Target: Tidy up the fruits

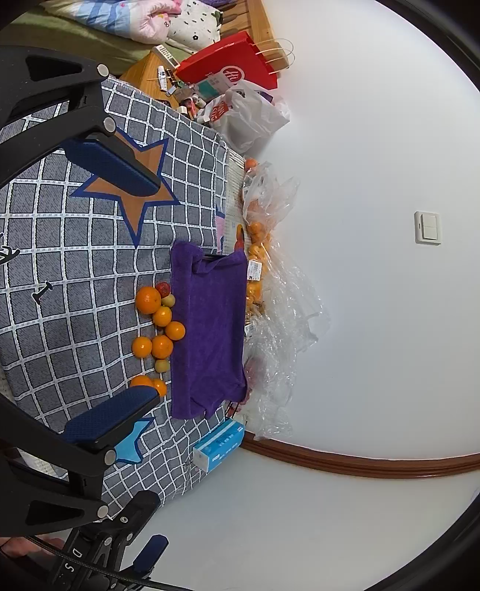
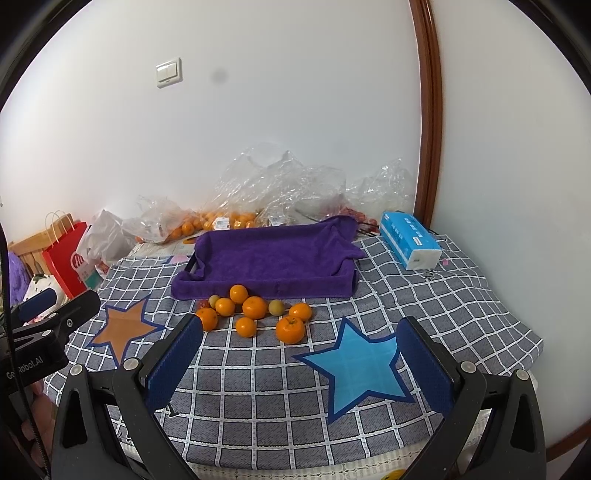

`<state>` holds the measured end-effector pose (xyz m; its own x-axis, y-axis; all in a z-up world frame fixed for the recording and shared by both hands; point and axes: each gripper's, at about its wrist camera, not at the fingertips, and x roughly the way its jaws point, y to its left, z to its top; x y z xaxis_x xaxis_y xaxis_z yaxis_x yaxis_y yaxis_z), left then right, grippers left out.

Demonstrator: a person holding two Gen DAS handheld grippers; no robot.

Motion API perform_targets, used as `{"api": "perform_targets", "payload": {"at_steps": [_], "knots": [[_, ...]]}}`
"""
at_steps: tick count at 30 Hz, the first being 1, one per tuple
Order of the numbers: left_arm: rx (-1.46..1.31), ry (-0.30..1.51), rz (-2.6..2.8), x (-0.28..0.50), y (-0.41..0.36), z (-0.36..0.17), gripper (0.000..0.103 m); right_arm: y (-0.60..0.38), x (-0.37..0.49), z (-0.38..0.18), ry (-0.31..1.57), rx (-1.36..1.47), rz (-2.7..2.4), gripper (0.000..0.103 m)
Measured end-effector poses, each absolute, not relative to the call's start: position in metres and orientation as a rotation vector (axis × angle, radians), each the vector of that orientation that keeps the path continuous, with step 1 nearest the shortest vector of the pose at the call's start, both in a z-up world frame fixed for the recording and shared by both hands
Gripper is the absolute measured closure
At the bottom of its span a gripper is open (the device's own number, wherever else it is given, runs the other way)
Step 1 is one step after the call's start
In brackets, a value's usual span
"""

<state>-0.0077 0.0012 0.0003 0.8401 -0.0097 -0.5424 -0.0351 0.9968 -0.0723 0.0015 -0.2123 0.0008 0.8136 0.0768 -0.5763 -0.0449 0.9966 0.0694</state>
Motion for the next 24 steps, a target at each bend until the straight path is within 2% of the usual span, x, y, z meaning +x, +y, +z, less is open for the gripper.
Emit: {"api": "perform_targets", "payload": {"at_steps": [24], "knots": [[-0.087, 0.582, 0.028, 0.0006, 0.0043, -0.0019, 0.0, -0.2148, 0.0027, -0.0008, 0.614, 0.049, 0.068, 0.0]]}}
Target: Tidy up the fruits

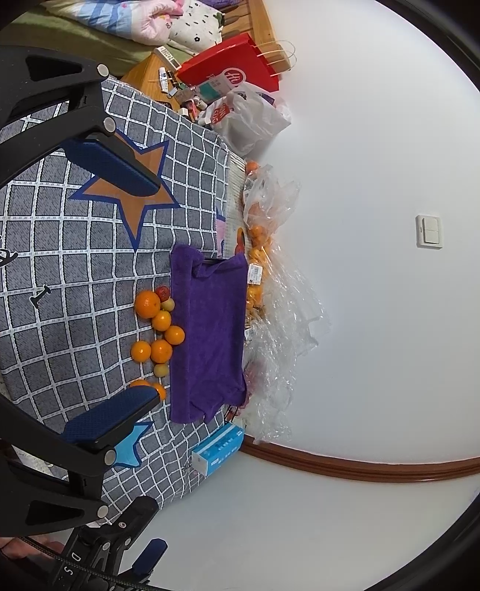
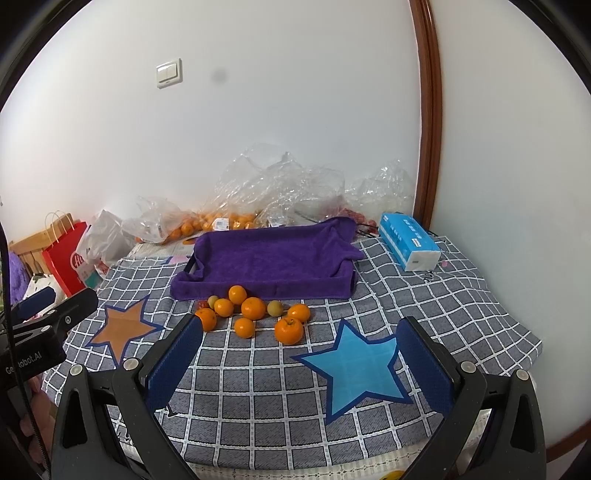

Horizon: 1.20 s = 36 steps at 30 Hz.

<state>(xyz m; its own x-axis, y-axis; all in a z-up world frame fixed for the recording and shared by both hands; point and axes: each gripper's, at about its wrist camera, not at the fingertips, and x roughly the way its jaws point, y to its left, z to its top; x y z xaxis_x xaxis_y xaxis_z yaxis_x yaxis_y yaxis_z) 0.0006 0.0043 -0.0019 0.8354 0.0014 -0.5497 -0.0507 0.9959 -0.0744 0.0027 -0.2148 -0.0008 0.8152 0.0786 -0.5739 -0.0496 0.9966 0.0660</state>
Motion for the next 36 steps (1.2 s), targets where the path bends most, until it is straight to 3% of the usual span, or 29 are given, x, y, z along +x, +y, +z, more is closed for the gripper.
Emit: {"api": "perform_targets", "payload": {"at_steps": [19, 27, 36], "knots": [[-0.114, 0.711, 0.079, 0.065, 0.026, -0.065, 0.0, -0.219, 0.068, -0.06, 0.702, 0.033, 0.052, 0.0], [-0.118, 0.777, 0.111, 0.093, 0.045, -0.099, 0.004, -0.221, 0.107, -0.101, 0.796, 0.072, 0.073, 0.006], [-0.132, 0.842, 0.078, 0.114, 0.057, -0.128, 0.004, -0.197, 0.139, -0.143, 0.876, 0.058, 0.148, 0.024]]}}
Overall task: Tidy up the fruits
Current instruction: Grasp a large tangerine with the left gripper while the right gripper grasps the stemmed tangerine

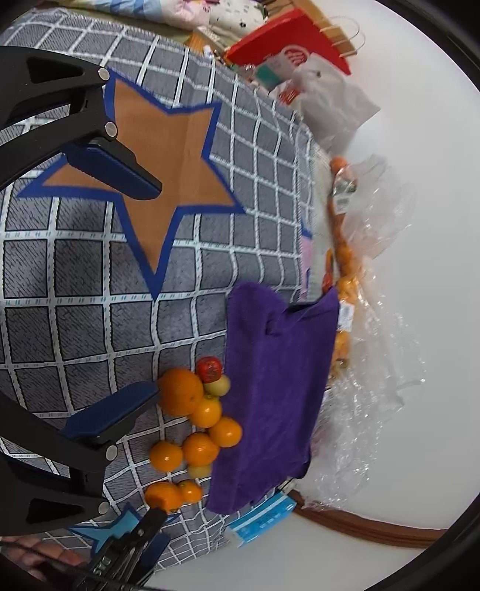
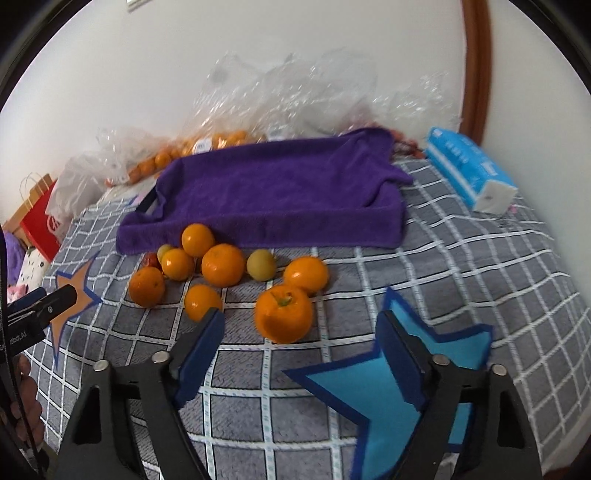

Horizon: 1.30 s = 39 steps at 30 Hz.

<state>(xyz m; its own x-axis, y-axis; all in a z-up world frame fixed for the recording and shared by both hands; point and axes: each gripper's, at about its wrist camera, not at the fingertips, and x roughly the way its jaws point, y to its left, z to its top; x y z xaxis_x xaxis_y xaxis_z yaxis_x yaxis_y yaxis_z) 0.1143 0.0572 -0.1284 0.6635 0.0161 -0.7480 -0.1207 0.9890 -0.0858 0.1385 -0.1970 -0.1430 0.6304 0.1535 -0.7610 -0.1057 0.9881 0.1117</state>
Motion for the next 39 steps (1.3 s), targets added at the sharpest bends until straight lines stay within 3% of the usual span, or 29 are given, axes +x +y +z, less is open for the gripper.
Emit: {"api": "perform_targets", "payload": {"at_steps": [3, 10, 13, 17, 20, 23, 25, 29, 39], "knots": [[-0.123, 0.849, 0.051, 0.12, 0.052, -0.135, 0.004, -0.191, 0.145, -0.154, 0.893, 0.049, 0.159, 0.026], [-0.104, 0.851, -0.031, 0.135, 0.026, -0.147, 0.004, -0.191, 0.159, -0.176, 0.946, 0.076, 0.179, 0.043], [-0.12, 0.855, -0.05, 0.144, 0.019, -0.151, 0.006, -0.189, 0.159, -0.178, 0.926, 0.062, 0.173, 0.044], [-0.109, 0.87, -0.055, 0.155, 0.01, -0.157, 0.021, -0.189, 0.158, -0.179, 0.907, 0.044, 0.177, 0.044], [-0.116, 0.878, -0.073, 0.162, 0.005, -0.161, 0.023, -0.193, 0.158, -0.178, 0.907, 0.05, 0.189, 0.048], [-0.125, 0.89, -0.101, 0.166, 0.0, -0.164, 0.034, -0.199, 0.154, -0.173, 0.9, 0.044, 0.201, 0.05], [-0.117, 0.893, -0.092, 0.168, -0.003, -0.166, 0.035, -0.202, 0.151, -0.17, 0.882, 0.038, 0.193, 0.05], [-0.14, 0.886, -0.121, 0.169, -0.002, -0.165, 0.062, -0.203, 0.15, -0.168, 0.865, 0.03, 0.194, 0.05], [-0.149, 0.865, -0.123, 0.168, -0.003, -0.168, 0.062, -0.194, 0.158, -0.179, 0.911, -0.002, 0.169, 0.05]]}}
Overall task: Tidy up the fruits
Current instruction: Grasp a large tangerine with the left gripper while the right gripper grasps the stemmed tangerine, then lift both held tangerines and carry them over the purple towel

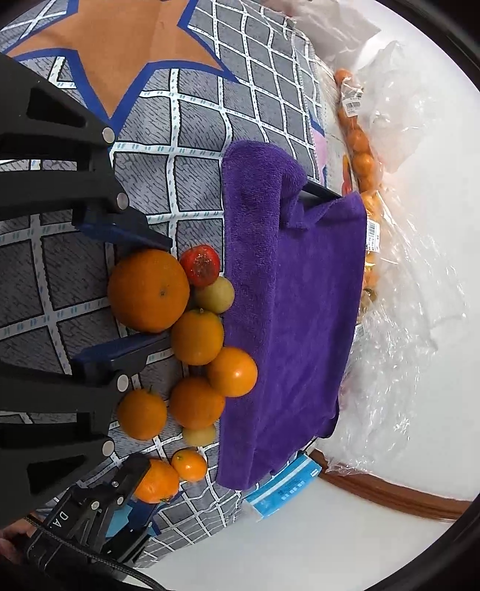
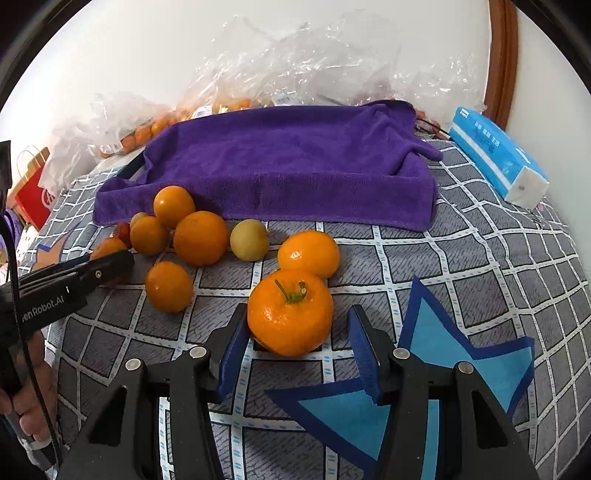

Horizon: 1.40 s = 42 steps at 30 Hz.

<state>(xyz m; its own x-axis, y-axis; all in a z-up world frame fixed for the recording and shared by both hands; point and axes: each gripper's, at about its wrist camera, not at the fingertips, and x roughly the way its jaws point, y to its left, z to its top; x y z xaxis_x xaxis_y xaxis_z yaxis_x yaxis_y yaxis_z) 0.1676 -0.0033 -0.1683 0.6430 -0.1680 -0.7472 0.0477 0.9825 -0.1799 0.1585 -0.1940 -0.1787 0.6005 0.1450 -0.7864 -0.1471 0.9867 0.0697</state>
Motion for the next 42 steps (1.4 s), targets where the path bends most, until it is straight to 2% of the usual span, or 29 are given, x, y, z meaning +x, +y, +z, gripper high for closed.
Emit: {"api": "perform_targets", "payload": {"at_steps": [2, 4, 42], "knots": [[-0.173, 0.865, -0.159, 0.168, -0.002, -0.168, 0.062, -0.193, 0.157, -0.178, 0.906, -0.007, 0.184, 0.057], [-0.196, 0.866, -0.182, 0.166, 0.001, -0.168, 0.062, -0.192, 0.155, -0.178, 0.902, -0.011, 0.188, 0.06], [-0.255, 0.826, -0.115, 0.122, 0.035, -0.12, 0.062, -0.212, 0.12, -0.118, 0.791, 0.074, 0.113, 0.06]]}}
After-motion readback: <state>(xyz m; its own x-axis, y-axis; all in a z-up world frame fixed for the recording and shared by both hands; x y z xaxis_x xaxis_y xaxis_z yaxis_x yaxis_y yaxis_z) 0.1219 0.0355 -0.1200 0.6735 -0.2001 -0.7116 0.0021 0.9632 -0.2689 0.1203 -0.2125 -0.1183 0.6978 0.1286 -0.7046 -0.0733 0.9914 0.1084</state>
